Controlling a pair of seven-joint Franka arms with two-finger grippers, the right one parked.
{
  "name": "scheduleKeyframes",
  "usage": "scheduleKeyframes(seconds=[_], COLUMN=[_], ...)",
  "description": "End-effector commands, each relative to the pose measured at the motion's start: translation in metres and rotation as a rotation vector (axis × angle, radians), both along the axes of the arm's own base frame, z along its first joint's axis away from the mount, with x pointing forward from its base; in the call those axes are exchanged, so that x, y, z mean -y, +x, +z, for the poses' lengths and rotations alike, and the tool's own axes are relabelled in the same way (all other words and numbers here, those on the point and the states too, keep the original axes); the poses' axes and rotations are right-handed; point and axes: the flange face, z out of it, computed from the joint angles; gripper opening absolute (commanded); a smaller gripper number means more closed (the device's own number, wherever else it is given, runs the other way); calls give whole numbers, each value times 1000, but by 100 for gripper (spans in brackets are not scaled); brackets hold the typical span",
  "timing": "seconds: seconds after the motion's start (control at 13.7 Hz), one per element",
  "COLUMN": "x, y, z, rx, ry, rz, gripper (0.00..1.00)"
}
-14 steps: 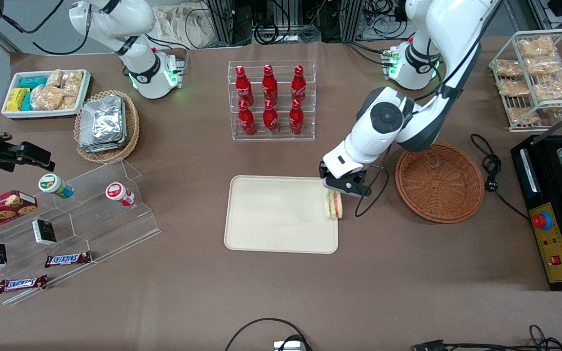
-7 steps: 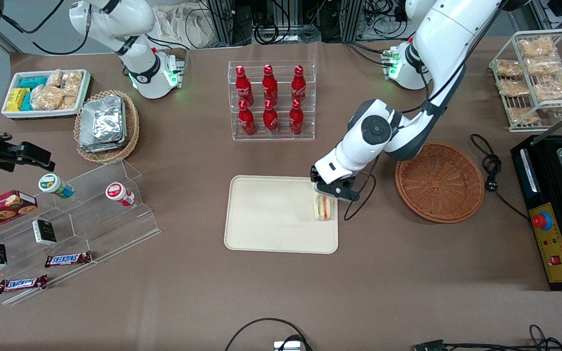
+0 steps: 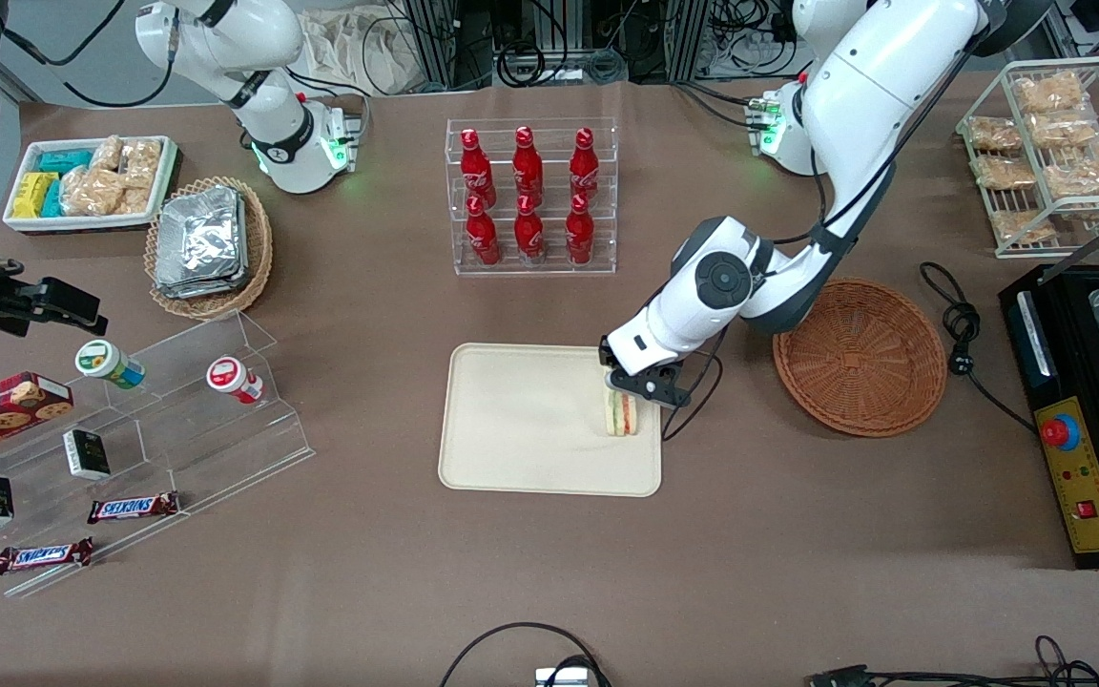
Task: Place sandwich from basket to tray
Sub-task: 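Lower the sandwich onto the tray and open the left gripper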
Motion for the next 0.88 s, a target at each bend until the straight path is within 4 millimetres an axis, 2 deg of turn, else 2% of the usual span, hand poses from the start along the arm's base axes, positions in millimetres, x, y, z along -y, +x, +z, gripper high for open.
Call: scheduleKeyframes(seconds=[0.0,0.15,0.22,0.29,0.37,0.44,0.51,0.66,0.8], x=[4,3,-1,3,3,3,9,17,19], y=[12,12,15,12,12,12,9,10,26], z=[-4,-8,-10,-10,-11,-10,-7,3,29], rx=[7,4,6,8,14,13,9,-6,-40], ry=[-3,1,9,11,18,18,18,22,59], rz=[22,23,29,19,15,24,44,99,120], gripper=[29,30,34,44,63,88,100,100,100])
